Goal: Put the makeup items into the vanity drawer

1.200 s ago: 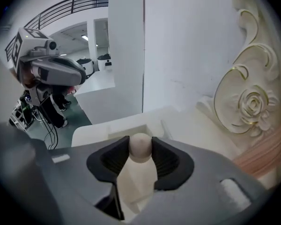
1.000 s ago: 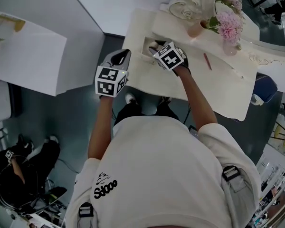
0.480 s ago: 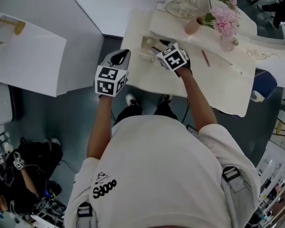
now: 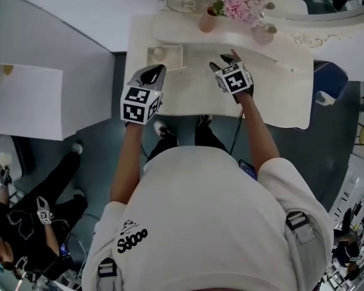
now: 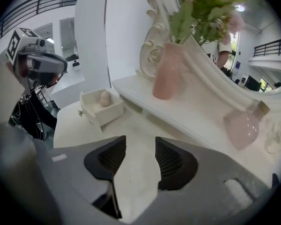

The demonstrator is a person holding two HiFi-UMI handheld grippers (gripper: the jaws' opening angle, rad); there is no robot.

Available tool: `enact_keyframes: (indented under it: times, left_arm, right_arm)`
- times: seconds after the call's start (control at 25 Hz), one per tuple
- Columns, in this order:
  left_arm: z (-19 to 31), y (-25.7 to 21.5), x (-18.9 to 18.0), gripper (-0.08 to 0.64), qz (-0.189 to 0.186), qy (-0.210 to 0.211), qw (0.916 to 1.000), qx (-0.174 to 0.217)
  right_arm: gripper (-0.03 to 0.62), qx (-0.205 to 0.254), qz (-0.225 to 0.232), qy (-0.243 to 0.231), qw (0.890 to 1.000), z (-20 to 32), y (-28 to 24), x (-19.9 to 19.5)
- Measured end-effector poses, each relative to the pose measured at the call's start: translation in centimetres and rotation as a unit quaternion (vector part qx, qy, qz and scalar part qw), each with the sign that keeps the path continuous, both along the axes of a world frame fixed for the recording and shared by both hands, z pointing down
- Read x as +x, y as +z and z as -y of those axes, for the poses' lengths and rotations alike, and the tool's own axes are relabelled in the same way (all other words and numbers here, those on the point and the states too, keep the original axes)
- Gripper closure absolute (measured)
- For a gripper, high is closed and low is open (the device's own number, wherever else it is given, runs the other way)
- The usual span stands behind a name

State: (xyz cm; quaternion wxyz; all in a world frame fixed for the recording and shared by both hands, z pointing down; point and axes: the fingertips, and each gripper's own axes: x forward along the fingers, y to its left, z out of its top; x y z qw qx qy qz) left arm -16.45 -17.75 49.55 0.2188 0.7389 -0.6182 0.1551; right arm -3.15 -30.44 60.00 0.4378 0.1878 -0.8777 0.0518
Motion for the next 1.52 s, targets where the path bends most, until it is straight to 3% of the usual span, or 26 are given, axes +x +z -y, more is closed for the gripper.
enact_keyframes:
  times: [0.32, 0.8, 1.12, 1.52]
  left_arm:
    - [5.2, 1.5, 6.4, 0.541, -0.008, 0.026, 0.9995, -0.018]
    - [11.4, 5.2, 12.0, 0.541, -0.016, 0.028, 0.9978, -0.057]
    - [13.9, 7.2, 13.5, 0.541, -0.017, 0.033, 0.9969, -0.070]
    - [12.8, 6.5, 12.1, 0.541, -0.013, 0.036, 0.9968, -0.070]
  right_arm:
    - [0.403, -0.023, -0.010, 0.054, 0.998, 5.1, 2.8, 7.7]
    - [0.428, -0.059, -0.009, 0.027, 0.998, 7.9, 5.9, 9.9]
    - [0.503, -0.076, -0.024, 0.010, 0.997, 7.6, 7.4, 10.2]
    - [0.548, -0.095, -0.026, 0.023, 0.995, 6.7, 7.6, 10.1]
